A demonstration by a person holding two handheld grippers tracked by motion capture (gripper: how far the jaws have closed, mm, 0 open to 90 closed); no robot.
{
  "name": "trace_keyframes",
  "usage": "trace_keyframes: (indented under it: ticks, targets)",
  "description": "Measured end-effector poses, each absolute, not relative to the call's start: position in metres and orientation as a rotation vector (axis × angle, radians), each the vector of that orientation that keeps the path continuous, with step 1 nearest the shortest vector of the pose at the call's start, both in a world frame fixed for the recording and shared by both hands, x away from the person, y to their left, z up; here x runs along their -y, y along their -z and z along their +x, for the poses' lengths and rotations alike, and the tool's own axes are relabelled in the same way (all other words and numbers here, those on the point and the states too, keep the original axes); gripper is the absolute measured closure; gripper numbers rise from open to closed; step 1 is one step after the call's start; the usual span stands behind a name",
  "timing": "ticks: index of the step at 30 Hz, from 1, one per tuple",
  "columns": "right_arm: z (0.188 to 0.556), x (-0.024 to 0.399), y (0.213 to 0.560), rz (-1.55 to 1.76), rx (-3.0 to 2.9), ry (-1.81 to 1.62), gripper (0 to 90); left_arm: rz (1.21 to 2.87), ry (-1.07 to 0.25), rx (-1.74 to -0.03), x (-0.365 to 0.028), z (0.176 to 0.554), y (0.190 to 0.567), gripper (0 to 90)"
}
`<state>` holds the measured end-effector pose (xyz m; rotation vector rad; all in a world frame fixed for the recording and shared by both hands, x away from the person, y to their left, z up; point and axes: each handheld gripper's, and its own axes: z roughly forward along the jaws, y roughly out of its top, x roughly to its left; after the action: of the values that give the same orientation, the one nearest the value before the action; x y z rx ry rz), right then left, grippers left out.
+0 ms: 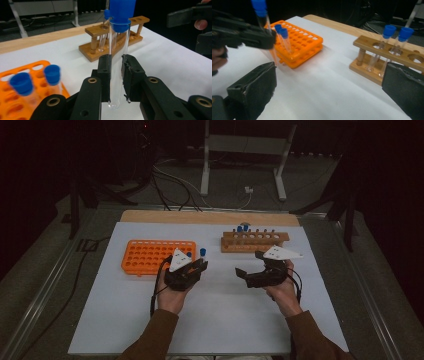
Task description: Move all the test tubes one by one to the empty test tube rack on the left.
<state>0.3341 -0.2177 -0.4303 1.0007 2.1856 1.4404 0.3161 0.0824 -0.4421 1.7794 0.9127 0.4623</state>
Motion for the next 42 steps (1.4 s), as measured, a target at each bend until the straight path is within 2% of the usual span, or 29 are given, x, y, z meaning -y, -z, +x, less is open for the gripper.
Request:
trace_keyframes:
  ticks: [12, 26, 42]
  targets:
    - [0.334, 0.223, 0.431, 1.017, -2.166, -1.453, 0.0, 1.709, -0.525, -0.904, -0.117, 0.316, 0.434, 78.2]
    - [0.333, 0.228, 0.431, 1.018, -2.159, -1.456, 0.0, 1.671, -0.630, -1.018, -0.153, 0.333, 0.457, 78.1]
    - [0.333, 0.226, 0.432, 1.012, -2.163, -1.468, 0.0, 1.755, -0.648, -1.105, -0.148, 0.351, 0.492, 78.1]
